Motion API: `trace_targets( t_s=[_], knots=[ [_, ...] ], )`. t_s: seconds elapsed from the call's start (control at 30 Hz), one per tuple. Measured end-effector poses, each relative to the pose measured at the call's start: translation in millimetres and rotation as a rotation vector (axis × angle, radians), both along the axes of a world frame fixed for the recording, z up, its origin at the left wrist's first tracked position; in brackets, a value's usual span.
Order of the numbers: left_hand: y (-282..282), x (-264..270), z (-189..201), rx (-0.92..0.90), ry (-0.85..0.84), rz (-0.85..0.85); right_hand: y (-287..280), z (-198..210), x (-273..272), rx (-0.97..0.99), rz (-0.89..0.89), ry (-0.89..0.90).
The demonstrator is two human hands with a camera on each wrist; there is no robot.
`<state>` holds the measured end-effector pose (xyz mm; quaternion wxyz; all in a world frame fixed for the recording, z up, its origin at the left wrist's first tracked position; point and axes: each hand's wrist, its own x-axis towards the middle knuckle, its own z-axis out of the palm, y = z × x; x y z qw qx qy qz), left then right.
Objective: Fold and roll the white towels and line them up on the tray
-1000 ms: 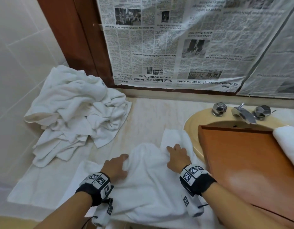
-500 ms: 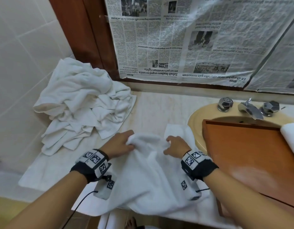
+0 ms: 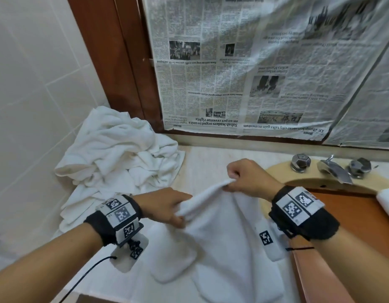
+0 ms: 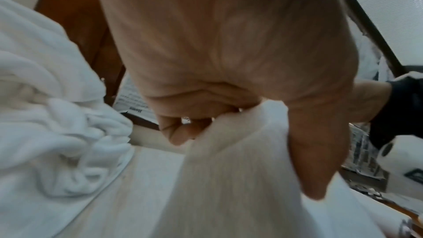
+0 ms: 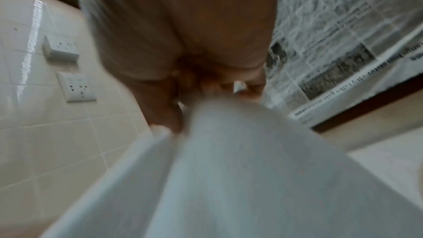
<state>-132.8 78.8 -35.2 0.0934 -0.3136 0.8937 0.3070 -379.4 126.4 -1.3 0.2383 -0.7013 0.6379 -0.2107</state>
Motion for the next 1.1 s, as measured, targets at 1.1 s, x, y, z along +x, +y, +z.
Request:
trace_targets(
  t_s=[1.1],
  knots=[
    [-102.8,-19.3,155.2,-0.070,-0.014,0.070,-60.9,117.2,-37.0,-0.318,0.099,-0.010]
  ],
)
